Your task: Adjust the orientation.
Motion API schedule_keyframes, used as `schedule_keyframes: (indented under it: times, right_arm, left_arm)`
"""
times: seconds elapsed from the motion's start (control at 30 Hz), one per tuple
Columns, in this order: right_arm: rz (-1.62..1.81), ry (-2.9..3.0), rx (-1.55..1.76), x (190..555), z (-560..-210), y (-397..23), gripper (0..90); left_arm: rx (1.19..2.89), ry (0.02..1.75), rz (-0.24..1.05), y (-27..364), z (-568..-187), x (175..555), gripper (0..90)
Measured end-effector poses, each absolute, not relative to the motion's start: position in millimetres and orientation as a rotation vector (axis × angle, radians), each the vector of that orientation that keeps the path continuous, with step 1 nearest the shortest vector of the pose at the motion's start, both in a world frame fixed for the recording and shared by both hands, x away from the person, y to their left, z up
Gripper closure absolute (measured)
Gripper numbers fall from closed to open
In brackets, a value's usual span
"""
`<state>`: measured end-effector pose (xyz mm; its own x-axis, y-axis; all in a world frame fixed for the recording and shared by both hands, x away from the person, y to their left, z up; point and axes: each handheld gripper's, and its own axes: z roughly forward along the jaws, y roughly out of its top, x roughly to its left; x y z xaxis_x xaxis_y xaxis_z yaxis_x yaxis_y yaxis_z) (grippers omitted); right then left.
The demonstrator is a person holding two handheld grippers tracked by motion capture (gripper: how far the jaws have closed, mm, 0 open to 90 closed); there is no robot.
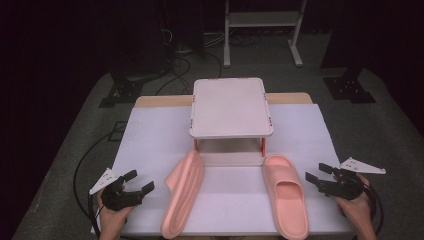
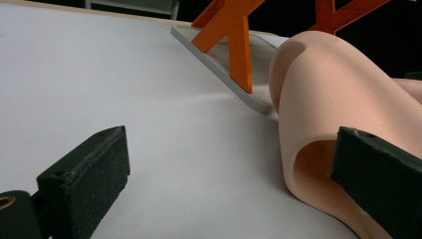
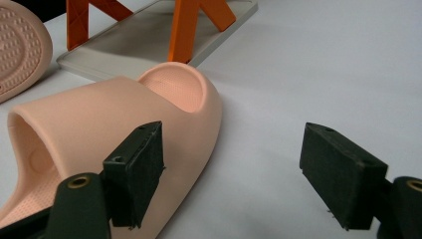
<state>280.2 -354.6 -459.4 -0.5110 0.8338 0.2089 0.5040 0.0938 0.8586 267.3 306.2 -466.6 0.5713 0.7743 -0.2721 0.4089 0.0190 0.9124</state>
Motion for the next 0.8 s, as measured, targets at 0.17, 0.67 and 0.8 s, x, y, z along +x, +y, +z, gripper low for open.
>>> schedule_keyframes:
  times: [0.17, 0.67, 0.8]
  right_arm:
    - [1.375, 2.052, 1.319, 280.8, -460.2, -353.5, 24.8]
    - [1.378, 2.046, 1.299, 278.3, -459.0, -351.5, 25.2]
    - [1.39, 2.041, 1.299, 278.4, -458.6, -350.9, 25.2]
  left_arm:
    - [1.603, 1.022, 0.368, 305.9, -468.2, 266.4, 1.9]
    - [1.644, 0.987, 0.348, 297.4, -468.8, 263.0, 1.9]
    - [1.662, 0.983, 0.338, 295.0, -470.1, 263.8, 2.0]
